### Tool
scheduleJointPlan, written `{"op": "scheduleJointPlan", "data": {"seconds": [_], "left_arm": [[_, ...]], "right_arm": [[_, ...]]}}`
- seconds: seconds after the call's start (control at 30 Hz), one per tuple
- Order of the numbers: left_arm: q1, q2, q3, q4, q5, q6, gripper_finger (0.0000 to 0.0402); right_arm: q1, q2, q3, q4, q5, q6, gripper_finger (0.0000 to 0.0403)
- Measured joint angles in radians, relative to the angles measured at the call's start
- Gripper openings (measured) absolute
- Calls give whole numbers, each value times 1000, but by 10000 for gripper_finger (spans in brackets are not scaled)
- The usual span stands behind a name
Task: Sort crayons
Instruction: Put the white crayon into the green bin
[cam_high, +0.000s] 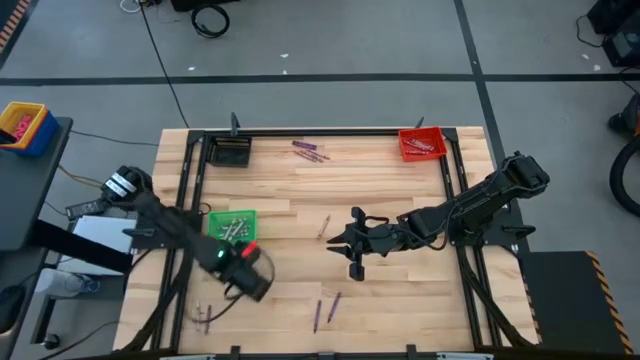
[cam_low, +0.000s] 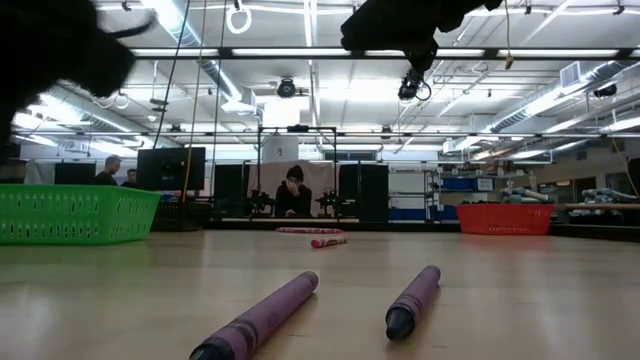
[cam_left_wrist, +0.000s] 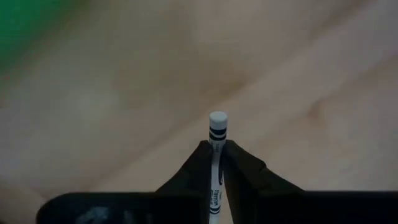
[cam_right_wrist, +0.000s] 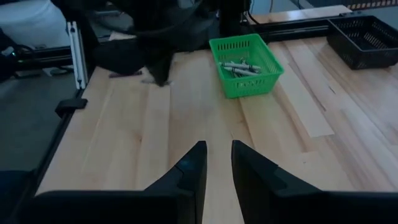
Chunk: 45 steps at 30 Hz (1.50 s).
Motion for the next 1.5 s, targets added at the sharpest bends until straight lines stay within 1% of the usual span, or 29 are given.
{"op": "scheduleJointPlan", "data": {"seconds": [0.1,0.2,0.27,0.3,0.4,0.43,0.5,0.6,0.67,0.8,0.9,1.0,1.07,1.1,1.17,1.23,1.33,1.43,1.5], "left_arm": [[98,-14,64,-194,-8,155,36],[199,-15,140,-369,-48,345,36],[262,-16,166,-511,-81,473,36],[292,-16,168,-535,-100,535,36],[369,-15,138,-539,-185,678,36],[391,-15,115,-531,-193,720,36],[438,-6,59,-459,-188,795,36],[482,-2,-54,-330,-141,848,36],[497,-2,-110,-252,-128,859,37],[503,-2,-154,-255,-135,854,49],[501,-3,-141,-251,-136,844,76],[501,-3,-112,-257,-136,833,115],[501,-3,-83,-281,-128,830,141],[501,-3,-63,-302,-106,829,154],[499,-3,-11,-354,-31,805,174],[479,-3,53,-419,53,735,187],[416,-3,152,-508,145,651,194],[334,-4,234,-586,154,546,193],[272,-4,262,-593,153,448,192]], "right_arm": [[0,0,0,0,0,23,79],[0,0,0,0,-6,24,79],[0,0,0,2,-16,24,79],[0,0,0,2,-18,24,79],[0,0,0,4,-19,24,79],[0,0,0,3,-19,24,79],[0,0,0,3,-26,24,79],[0,0,0,0,-43,22,79],[0,0,0,-1,-47,13,79],[0,0,0,-7,-48,-16,79],[0,0,0,-7,-47,-35,79],[-2,0,0,-7,-47,-44,79],[-2,0,0,-7,-47,-43,79],[-2,0,0,-7,-46,-42,79],[-2,0,0,-7,-45,-39,79],[-2,0,0,-7,-45,-39,79],[-2,0,0,-7,-45,-38,79],[-2,0,0,-7,-45,-38,79],[-1,0,0,-7,-45,-38,79]]}}
